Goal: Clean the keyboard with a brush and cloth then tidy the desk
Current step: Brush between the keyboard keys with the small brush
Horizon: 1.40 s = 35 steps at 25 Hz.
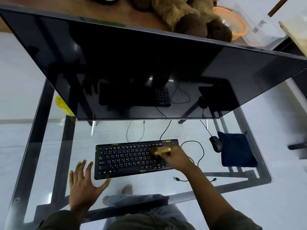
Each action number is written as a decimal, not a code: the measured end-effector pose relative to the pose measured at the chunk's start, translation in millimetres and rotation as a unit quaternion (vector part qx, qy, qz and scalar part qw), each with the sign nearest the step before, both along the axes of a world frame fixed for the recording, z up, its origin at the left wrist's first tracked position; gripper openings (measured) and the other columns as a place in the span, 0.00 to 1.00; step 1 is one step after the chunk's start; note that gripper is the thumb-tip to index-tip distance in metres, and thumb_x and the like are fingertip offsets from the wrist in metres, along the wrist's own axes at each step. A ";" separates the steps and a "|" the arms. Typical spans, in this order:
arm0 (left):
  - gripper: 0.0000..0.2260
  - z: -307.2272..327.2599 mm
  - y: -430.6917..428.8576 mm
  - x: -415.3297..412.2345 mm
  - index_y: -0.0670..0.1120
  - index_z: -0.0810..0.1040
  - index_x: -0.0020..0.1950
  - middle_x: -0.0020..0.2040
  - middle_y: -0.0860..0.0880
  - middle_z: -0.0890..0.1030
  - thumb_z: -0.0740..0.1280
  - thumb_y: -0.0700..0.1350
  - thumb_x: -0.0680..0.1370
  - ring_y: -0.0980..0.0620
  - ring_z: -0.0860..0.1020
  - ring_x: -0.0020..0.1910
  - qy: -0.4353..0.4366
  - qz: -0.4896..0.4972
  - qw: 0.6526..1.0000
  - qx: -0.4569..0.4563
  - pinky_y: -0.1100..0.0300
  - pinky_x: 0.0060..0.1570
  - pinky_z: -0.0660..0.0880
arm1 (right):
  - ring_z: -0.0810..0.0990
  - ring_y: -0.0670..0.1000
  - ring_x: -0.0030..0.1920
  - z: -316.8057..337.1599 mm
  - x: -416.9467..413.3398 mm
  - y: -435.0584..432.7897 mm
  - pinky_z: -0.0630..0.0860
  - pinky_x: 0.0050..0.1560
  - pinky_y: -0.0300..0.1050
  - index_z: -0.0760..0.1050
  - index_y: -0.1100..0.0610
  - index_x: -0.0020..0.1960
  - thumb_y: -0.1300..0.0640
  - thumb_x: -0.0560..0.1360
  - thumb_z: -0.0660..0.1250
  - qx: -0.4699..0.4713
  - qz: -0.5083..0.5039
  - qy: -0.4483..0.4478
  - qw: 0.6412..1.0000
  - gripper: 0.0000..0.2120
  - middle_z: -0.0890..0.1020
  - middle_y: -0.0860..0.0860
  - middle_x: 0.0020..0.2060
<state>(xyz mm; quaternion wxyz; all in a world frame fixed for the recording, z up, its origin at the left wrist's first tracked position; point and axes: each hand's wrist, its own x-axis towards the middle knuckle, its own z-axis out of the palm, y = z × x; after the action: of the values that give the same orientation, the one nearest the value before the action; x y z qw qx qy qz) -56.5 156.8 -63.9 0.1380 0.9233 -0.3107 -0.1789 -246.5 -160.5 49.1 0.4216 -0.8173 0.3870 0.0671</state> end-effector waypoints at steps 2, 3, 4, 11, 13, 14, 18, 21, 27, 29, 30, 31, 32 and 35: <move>0.48 -0.2 -0.4 0.7 0.46 0.66 0.75 0.78 0.41 0.63 0.54 0.79 0.66 0.41 0.55 0.79 0.000 0.000 1.000 -0.002 0.39 0.77 0.50 | 0.83 0.40 0.43 -2.3 4.3 5.8 0.79 0.48 0.40 0.85 0.47 0.53 0.50 0.76 0.70 0.021 0.020 0.019 0.999 0.08 0.86 0.39 0.48; 0.48 0.0 -1.1 0.2 0.46 0.66 0.74 0.78 0.41 0.63 0.54 0.79 0.66 0.41 0.56 0.79 -0.002 0.001 1.000 -0.003 0.39 0.77 0.50 | 0.83 0.41 0.43 -1.8 7.1 6.2 0.80 0.50 0.42 0.85 0.46 0.54 0.48 0.76 0.70 -0.014 -0.020 0.000 1.000 0.08 0.86 0.40 0.49; 0.48 -0.2 -2.1 -0.9 0.46 0.66 0.74 0.77 0.41 0.63 0.54 0.79 0.66 0.41 0.56 0.79 -0.004 0.000 1.000 -0.006 0.40 0.77 0.50 | 0.83 0.42 0.43 -0.7 8.5 5.1 0.80 0.51 0.41 0.85 0.47 0.54 0.49 0.77 0.70 -0.050 -0.057 -0.018 0.997 0.09 0.86 0.41 0.51; 0.47 -0.5 -2.2 -1.2 0.45 0.67 0.74 0.77 0.40 0.64 0.58 0.77 0.65 0.41 0.57 0.79 -0.009 0.001 1.000 -0.013 0.39 0.77 0.51 | 0.83 0.39 0.50 -0.8 15.4 10.5 0.80 0.54 0.41 0.84 0.48 0.56 0.50 0.77 0.68 -0.055 -0.026 -0.018 0.998 0.10 0.86 0.42 0.53; 0.47 -1.3 -0.3 0.3 0.45 0.68 0.73 0.77 0.40 0.64 0.58 0.77 0.66 0.40 0.57 0.79 -0.009 0.001 1.000 -0.012 0.38 0.77 0.52 | 0.81 0.34 0.44 2.1 19.2 11.6 0.78 0.47 0.33 0.84 0.50 0.57 0.52 0.78 0.69 -0.019 0.025 -0.002 1.000 0.10 0.85 0.42 0.51; 0.47 -1.6 0.7 1.2 0.45 0.68 0.73 0.77 0.40 0.64 0.58 0.77 0.66 0.40 0.57 0.79 -0.006 0.000 1.000 -0.011 0.38 0.77 0.52 | 0.79 0.32 0.40 1.2 20.5 13.7 0.75 0.43 0.28 0.84 0.51 0.57 0.53 0.78 0.69 0.008 0.067 0.020 0.998 0.10 0.85 0.42 0.50; 0.47 -1.8 -0.3 -0.1 0.45 0.68 0.73 0.77 0.40 0.64 0.57 0.77 0.66 0.40 0.57 0.79 -0.006 -0.003 1.000 -0.008 0.38 0.77 0.52 | 0.83 0.40 0.51 -2.6 24.6 14.3 0.79 0.55 0.37 0.84 0.48 0.57 0.49 0.78 0.68 -0.054 -0.018 -0.019 0.998 0.10 0.85 0.42 0.54; 0.47 -0.7 0.8 1.0 0.45 0.68 0.73 0.77 0.40 0.64 0.55 0.79 0.67 0.41 0.57 0.79 0.000 -0.004 1.000 -0.011 0.39 0.77 0.51 | 0.83 0.42 0.50 -4.9 29.3 21.6 0.79 0.53 0.40 0.84 0.49 0.57 0.49 0.78 0.69 0.038 0.101 0.032 0.994 0.10 0.85 0.45 0.55; 0.48 -1.2 1.3 0.7 0.45 0.67 0.74 0.77 0.41 0.64 0.55 0.78 0.67 0.41 0.56 0.79 -0.002 -0.005 1.000 -0.011 0.40 0.77 0.51 | 0.81 0.37 0.47 -2.0 36.4 27.7 0.77 0.49 0.37 0.85 0.49 0.55 0.51 0.77 0.70 0.049 0.099 0.028 0.993 0.09 0.85 0.39 0.49; 0.47 -1.6 0.8 0.6 0.45 0.67 0.74 0.77 0.41 0.64 0.55 0.78 0.67 0.41 0.57 0.79 -0.005 -0.005 1.000 -0.011 0.40 0.77 0.51 | 0.83 0.41 0.49 -1.5 38.7 33.2 0.78 0.51 0.40 0.84 0.49 0.56 0.50 0.77 0.70 0.050 0.084 0.025 0.995 0.10 0.86 0.43 0.50; 0.47 -1.8 -0.1 0.0 0.45 0.67 0.74 0.77 0.41 0.64 0.56 0.78 0.67 0.41 0.57 0.79 -0.008 -0.006 1.000 -0.011 0.40 0.77 0.51 | 0.83 0.44 0.51 0.3 40.0 34.1 0.79 0.53 0.41 0.84 0.49 0.57 0.49 0.77 0.70 0.014 0.046 0.000 0.999 0.10 0.86 0.44 0.51; 0.47 -1.6 -1.0 -0.5 0.45 0.67 0.74 0.77 0.41 0.64 0.57 0.77 0.67 0.41 0.57 0.79 -0.009 -0.006 1.000 -0.012 0.40 0.77 0.51 | 0.83 0.44 0.50 0.0 41.0 34.0 0.79 0.54 0.41 0.83 0.49 0.58 0.49 0.78 0.69 -0.010 0.027 -0.015 0.999 0.11 0.86 0.45 0.52; 0.47 -1.8 -1.2 -0.1 0.45 0.67 0.74 0.77 0.41 0.64 0.58 0.77 0.66 0.42 0.56 0.79 -0.009 -0.005 1.000 -0.016 0.39 0.77 0.51 | 0.83 0.43 0.49 0.7 43.0 34.4 0.79 0.52 0.40 0.83 0.49 0.58 0.49 0.78 0.69 -0.001 0.042 -0.009 0.999 0.11 0.86 0.44 0.52; 0.46 -2.1 0.7 0.6 0.44 0.68 0.74 0.77 0.41 0.64 0.60 0.76 0.66 0.42 0.56 0.79 -0.008 -0.003 1.000 -0.020 0.40 0.77 0.51 | 0.82 0.41 0.47 0.5 49.2 44.0 0.77 0.49 0.36 0.83 0.49 0.57 0.50 0.77 0.70 0.066 0.119 0.031 0.990 0.10 0.86 0.44 0.51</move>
<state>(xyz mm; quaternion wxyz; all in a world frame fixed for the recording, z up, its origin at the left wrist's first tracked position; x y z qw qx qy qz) -55.9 157.4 -66.0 0.1533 0.9209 -0.3177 -0.1658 -197.3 -116.5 49.6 0.4513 -0.8255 0.2948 0.1675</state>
